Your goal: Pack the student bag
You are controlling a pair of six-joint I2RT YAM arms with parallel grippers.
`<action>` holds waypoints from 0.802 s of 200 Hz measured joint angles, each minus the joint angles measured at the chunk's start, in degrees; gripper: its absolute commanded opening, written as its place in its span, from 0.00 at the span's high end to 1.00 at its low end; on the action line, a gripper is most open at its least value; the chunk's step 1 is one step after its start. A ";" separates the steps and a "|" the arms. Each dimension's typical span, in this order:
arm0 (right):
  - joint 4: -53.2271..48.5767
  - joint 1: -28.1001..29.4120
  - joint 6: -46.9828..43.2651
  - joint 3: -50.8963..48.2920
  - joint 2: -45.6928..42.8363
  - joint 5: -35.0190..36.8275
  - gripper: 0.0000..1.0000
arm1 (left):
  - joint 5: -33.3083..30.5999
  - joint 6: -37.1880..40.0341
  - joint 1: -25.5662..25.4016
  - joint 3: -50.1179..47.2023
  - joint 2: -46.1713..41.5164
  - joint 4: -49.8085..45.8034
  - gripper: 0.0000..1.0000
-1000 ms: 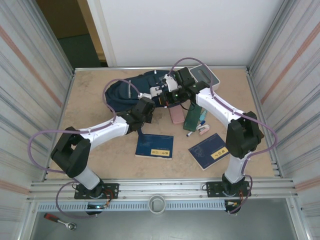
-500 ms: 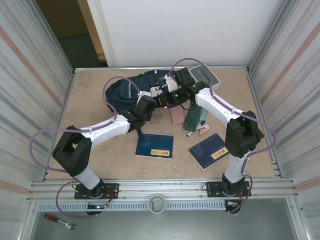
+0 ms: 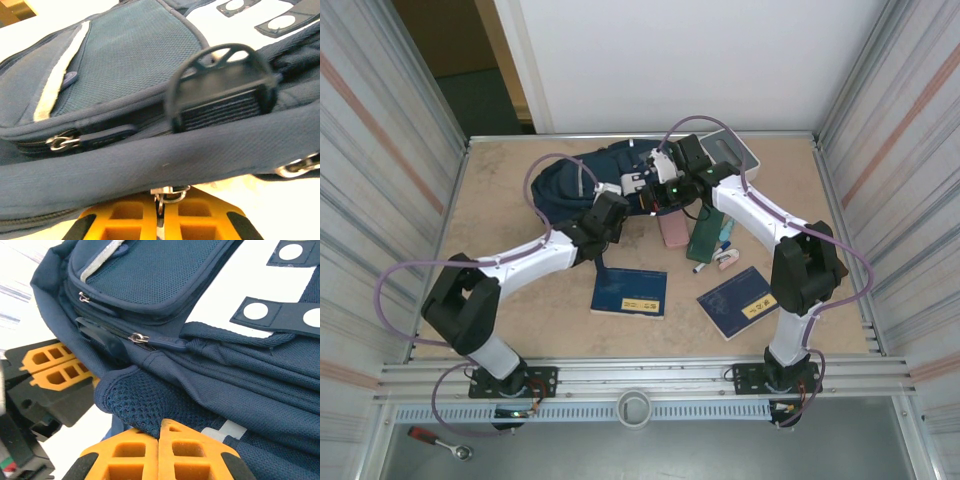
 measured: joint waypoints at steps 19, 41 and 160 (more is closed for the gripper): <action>-0.04 -0.42 -0.20 -0.13 0.00 0.15 1.00 | 2.80 0.46 1.68 -1.49 -1.79 0.66 1.00; -0.11 -0.74 -0.68 -0.24 0.00 0.72 1.00 | 5.22 0.81 3.23 -3.45 -4.00 1.18 1.00; -0.02 1.05 -10.47 -3.58 -0.50 5.68 0.65 | 21.24 -1.07 11.67 -10.25 -10.93 1.53 1.00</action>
